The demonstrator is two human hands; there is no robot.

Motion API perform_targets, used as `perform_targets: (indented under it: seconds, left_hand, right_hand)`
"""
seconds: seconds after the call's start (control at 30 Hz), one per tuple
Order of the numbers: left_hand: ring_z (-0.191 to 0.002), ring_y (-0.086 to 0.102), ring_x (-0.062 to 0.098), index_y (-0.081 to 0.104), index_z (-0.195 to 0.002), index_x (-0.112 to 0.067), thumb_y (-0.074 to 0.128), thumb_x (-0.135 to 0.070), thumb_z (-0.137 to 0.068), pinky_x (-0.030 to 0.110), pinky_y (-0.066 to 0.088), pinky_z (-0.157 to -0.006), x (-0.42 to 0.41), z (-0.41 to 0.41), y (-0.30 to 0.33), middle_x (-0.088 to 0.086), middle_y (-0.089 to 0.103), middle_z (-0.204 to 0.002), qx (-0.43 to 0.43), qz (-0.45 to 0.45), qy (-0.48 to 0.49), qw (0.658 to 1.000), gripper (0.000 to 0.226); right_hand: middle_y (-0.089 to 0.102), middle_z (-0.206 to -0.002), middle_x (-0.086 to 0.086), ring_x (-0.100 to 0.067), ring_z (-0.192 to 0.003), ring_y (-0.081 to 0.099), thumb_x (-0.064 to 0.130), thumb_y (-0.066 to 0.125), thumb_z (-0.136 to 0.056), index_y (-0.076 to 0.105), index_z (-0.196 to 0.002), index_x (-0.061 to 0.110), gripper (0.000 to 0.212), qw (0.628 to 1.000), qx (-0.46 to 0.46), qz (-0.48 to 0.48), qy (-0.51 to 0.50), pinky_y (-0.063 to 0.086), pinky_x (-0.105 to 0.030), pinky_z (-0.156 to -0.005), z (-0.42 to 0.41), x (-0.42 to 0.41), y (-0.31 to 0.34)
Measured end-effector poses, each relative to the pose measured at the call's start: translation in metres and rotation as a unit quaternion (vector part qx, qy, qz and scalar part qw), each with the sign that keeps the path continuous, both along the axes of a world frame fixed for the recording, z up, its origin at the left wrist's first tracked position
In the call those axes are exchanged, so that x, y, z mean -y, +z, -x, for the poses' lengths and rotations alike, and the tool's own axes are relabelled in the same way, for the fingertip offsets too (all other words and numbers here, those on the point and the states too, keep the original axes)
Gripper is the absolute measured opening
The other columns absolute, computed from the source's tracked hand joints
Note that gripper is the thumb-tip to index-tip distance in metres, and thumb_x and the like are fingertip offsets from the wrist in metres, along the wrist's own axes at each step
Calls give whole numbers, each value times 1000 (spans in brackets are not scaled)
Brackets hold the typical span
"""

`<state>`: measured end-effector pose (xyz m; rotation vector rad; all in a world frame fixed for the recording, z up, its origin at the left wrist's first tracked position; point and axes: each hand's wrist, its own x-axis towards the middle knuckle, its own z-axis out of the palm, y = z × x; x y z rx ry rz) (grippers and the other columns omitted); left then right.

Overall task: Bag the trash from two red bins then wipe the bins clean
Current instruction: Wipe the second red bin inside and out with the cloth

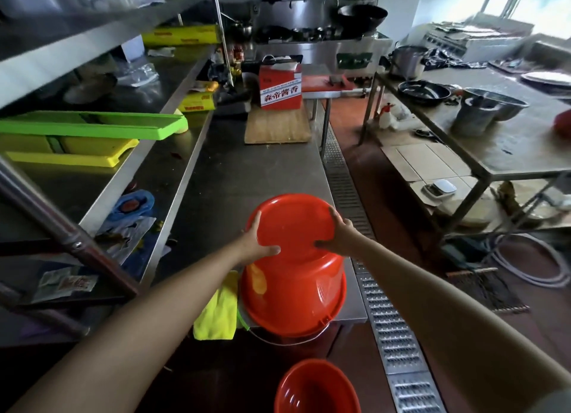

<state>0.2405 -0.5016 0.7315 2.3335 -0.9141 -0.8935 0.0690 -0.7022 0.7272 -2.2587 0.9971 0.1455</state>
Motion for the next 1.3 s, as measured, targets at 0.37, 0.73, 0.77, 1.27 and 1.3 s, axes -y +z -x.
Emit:
perform_targets:
  seconds: [0.37,0.73,0.77,1.27,1.3]
  left_hand:
    - [-148,12,36,-24,-151,-26,88,-30,-70,47,13,-119,25,42,17,23,18,-158,26,130,32,991,138]
    - [-141,31,31,35,-148,-7,44,-53,-98,48,27,-114,-37,79,11,19,33,-151,-10,190,180,965,68]
    - [-131,45,32,48,-135,-3,41,-57,-98,49,37,-106,-42,82,5,20,48,-139,4,194,171,966,66]
    - [-143,23,39,-3,-151,-44,50,-79,-78,49,33,-112,-66,125,-63,15,9,-158,150,-15,4,989,97]
    - [-143,24,39,2,-151,-44,50,-78,-78,50,34,-111,-63,121,-58,12,9,-158,181,-1,7,983,94]
  right_hand:
    - [38,-147,-17,-36,-128,50,40,83,-79,11,-159,39,108,981,169,19,-92,44,-41,-103,39,26,26]
    - [61,-77,-6,-25,-78,59,60,40,-100,58,-69,14,58,969,224,-1,-104,45,-34,-72,71,5,40]
    - [67,-85,-9,-28,-85,63,60,37,-101,63,-78,14,58,971,212,-9,-108,49,-35,-78,73,2,34]
    - [-37,-159,8,-50,-148,-15,78,64,-74,-22,-138,71,108,996,38,29,80,23,-66,-114,99,-84,-48]
    - [-37,-159,10,-48,-149,-14,78,64,-74,-23,-136,72,107,996,33,36,73,27,-66,-113,100,-87,-48]
